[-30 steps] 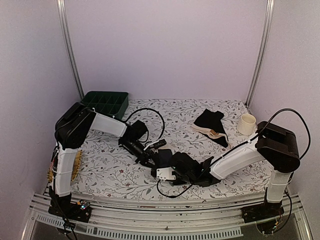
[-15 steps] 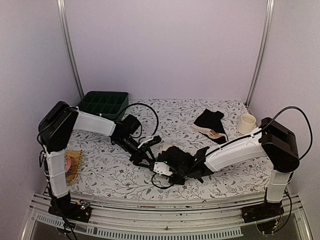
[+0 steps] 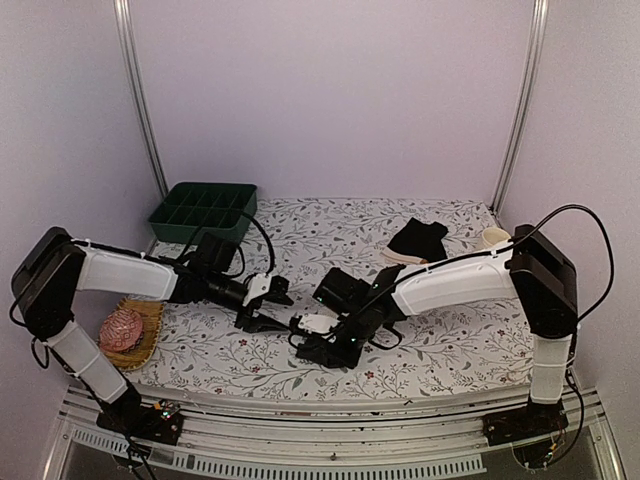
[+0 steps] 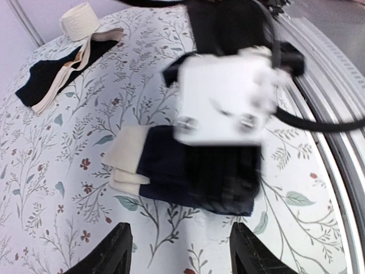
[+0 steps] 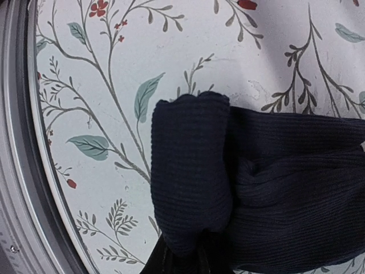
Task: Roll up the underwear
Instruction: Roll the underwear at the center of the board.
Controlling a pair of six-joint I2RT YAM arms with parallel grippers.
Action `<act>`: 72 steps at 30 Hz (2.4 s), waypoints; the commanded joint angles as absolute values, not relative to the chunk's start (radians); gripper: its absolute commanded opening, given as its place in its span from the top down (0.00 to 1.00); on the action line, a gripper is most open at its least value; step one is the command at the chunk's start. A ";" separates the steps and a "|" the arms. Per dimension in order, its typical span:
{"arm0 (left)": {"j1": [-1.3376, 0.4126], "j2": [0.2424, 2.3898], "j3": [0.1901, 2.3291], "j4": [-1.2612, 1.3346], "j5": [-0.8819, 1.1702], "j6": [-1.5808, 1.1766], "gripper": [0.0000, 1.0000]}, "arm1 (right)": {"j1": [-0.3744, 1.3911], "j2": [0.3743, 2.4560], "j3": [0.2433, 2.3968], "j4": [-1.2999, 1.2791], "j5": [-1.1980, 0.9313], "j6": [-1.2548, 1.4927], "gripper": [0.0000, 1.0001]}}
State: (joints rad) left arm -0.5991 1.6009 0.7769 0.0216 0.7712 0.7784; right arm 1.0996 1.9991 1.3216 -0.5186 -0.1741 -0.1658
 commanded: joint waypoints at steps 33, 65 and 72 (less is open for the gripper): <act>-1.020 1.796 0.544 0.617 0.079 1.124 0.40 | 0.893 2.198 1.457 -0.702 -0.610 -0.173 0.86; -0.946 1.955 0.950 -0.079 0.459 0.695 1.00 | 1.137 1.312 0.730 -0.127 0.107 -0.225 0.41; -0.934 2.056 1.094 -0.251 0.492 0.642 1.00 | 1.313 1.350 0.608 0.032 0.347 -0.359 0.41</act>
State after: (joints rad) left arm -0.9440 1.9766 1.0637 -0.0067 0.4683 0.7029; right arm 1.2392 1.3201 0.6453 -0.1135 0.1509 -0.2588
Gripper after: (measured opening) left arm 0.077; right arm 0.586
